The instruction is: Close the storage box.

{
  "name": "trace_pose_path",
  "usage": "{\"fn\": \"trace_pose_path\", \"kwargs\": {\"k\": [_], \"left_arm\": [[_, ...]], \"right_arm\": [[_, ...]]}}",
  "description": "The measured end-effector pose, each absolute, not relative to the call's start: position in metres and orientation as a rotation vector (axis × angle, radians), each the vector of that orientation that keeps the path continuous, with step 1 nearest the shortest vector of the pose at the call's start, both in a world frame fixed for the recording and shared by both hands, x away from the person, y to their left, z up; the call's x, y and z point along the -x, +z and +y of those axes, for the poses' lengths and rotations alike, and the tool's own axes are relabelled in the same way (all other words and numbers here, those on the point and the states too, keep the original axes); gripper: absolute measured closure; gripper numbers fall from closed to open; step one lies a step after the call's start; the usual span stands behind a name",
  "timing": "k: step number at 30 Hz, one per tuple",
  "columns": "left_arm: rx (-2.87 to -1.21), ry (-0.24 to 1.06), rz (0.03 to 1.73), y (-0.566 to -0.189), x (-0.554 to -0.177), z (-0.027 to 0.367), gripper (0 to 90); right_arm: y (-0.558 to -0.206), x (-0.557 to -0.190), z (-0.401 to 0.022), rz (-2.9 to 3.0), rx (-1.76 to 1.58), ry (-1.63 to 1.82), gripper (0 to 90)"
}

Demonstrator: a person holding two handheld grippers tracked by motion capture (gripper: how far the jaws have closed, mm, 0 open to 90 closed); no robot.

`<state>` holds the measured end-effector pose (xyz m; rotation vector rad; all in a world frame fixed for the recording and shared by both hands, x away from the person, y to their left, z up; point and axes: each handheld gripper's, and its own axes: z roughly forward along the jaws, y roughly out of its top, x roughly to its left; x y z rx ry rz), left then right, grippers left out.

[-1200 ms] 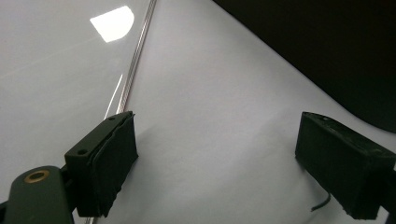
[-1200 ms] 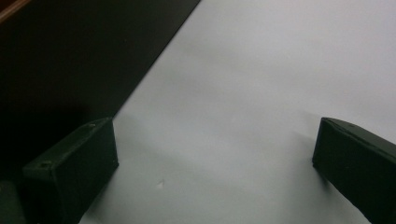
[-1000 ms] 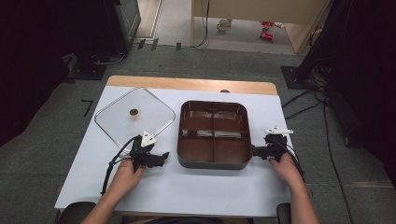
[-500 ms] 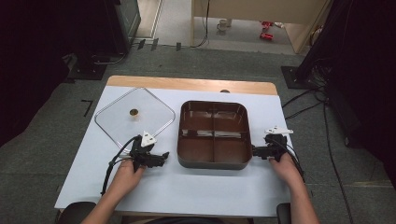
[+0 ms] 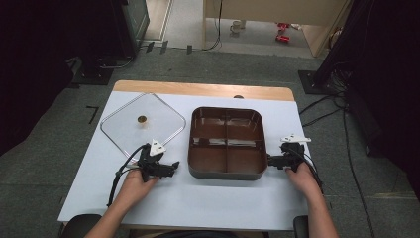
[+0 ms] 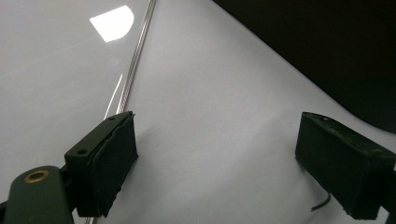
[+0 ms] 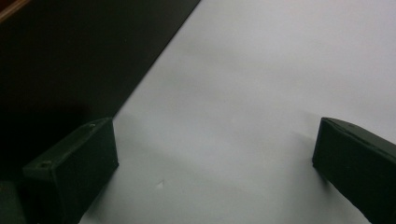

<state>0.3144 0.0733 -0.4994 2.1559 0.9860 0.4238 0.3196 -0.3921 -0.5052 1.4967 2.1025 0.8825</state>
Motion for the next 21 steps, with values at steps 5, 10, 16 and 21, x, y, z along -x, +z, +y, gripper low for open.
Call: {"fn": "trace_pose_path", "kwargs": {"k": [5,10,16,21], "left_arm": [[-2.169,0.421,0.991,-0.498,-0.315,0.072,12.1],[-2.253,0.383,1.026,-0.490,-0.322,0.066,13.6],[-2.294,0.344,1.019,-0.485,-0.323,0.068,18.2],[-2.273,0.345,0.998,-0.472,-0.323,0.071,20.9]], "right_arm": [[-0.505,-0.320,-0.392,2.103,-1.496,0.882,0.0],[-0.505,-0.320,-0.392,2.103,-1.496,0.883,0.0],[-0.505,-0.320,-0.392,2.102,-1.496,0.883,0.0],[-0.505,-0.320,-0.392,2.102,-1.496,0.883,0.0]]}}
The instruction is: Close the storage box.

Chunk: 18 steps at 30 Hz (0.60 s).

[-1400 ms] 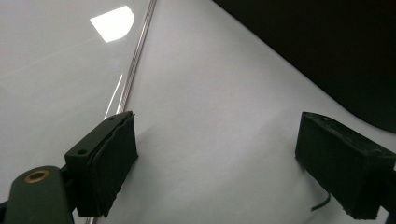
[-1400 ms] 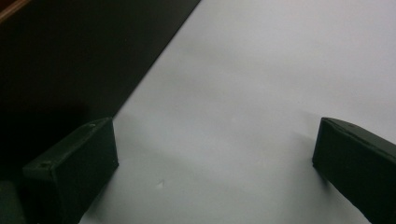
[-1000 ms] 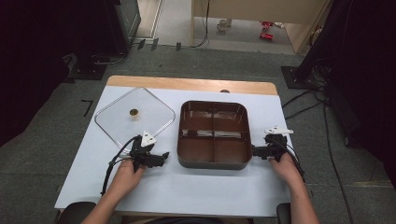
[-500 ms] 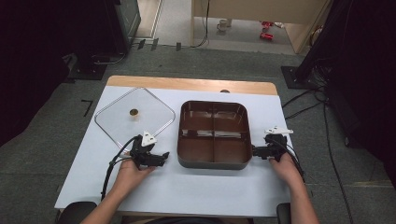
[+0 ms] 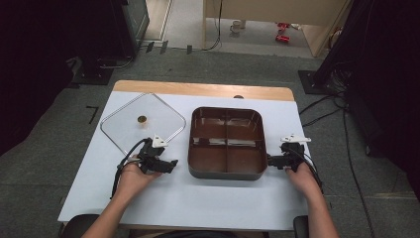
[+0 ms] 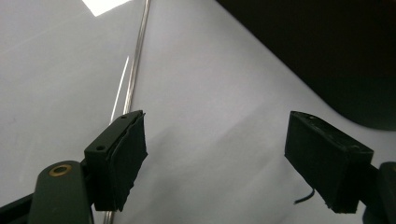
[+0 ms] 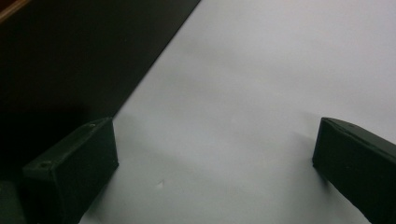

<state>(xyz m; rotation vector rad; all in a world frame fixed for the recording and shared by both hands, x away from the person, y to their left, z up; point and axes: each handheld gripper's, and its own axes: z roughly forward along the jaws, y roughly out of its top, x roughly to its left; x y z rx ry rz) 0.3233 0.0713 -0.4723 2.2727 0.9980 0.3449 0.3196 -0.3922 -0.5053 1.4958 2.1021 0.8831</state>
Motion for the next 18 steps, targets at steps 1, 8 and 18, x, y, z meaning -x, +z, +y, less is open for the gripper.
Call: {"fn": "trace_pose_path", "kwargs": {"k": [1,8,18], "left_arm": [[-2.275,0.341,0.993,-0.471,-0.323,0.072,20.9],[-2.280,0.338,0.979,-0.464,-0.323,0.073,21.7],[-2.213,0.299,1.005,-0.449,-0.332,0.080,22.5]], "right_arm": [[-0.505,-0.320,-0.392,2.102,-1.496,0.883,0.0],[-0.505,-0.320,-0.392,2.102,-1.495,0.883,0.0],[-0.505,-0.320,-0.392,2.102,-1.495,0.883,0.0]]}}
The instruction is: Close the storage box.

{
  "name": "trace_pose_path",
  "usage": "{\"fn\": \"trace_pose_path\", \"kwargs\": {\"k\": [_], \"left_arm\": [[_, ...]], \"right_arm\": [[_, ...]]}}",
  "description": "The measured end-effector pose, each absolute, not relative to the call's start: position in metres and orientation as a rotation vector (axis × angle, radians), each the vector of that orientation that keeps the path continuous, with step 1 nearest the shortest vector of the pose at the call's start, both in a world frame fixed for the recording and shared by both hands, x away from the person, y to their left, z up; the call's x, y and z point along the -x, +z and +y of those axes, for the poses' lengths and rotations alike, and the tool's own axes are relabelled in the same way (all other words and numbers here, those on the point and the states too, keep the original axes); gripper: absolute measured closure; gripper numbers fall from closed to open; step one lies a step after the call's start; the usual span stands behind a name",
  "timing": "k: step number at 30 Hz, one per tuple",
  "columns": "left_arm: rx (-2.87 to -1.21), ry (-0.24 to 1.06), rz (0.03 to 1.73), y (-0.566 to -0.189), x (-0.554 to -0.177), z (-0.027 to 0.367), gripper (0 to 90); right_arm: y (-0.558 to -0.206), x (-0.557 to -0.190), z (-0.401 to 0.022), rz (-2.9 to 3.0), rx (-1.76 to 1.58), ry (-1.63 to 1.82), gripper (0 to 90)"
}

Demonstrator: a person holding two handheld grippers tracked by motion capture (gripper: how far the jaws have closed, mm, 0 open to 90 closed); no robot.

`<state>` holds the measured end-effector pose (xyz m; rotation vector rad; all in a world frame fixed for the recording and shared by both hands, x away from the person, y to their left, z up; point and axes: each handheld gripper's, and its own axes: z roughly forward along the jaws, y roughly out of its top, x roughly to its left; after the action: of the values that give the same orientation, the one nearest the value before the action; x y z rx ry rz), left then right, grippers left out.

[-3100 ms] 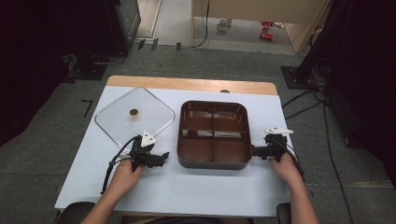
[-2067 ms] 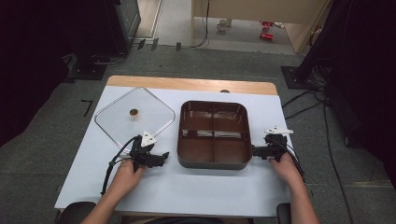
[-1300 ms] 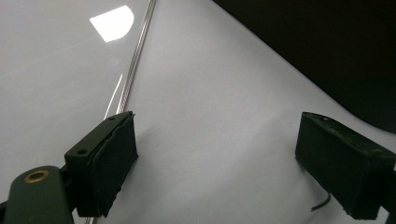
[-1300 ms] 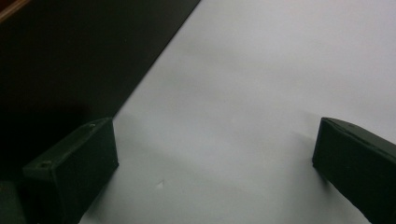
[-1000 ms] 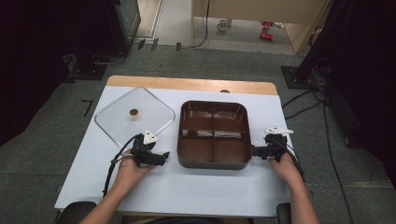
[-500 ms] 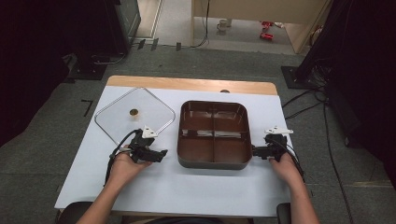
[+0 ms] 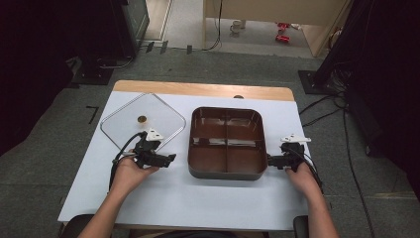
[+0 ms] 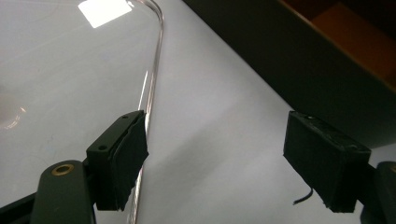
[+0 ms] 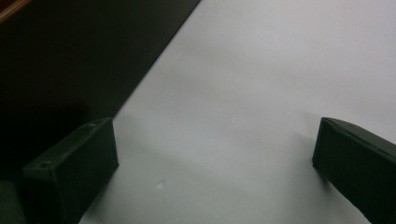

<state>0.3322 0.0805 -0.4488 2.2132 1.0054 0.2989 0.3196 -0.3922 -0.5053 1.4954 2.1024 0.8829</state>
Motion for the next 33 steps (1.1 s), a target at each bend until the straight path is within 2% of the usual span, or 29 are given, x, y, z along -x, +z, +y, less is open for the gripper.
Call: {"fn": "trace_pose_path", "kwargs": {"k": [12,33], "left_arm": [[-2.176,0.249,1.026,-0.438,-0.350,0.087,23.5],[-2.169,0.239,1.022,-0.426,-0.372,0.094,25.9]], "right_arm": [[-0.505,-0.320,-0.393,2.105,-1.495,0.888,0.0],[-0.505,-0.320,-0.393,2.109,-1.495,0.882,0.0]]}}
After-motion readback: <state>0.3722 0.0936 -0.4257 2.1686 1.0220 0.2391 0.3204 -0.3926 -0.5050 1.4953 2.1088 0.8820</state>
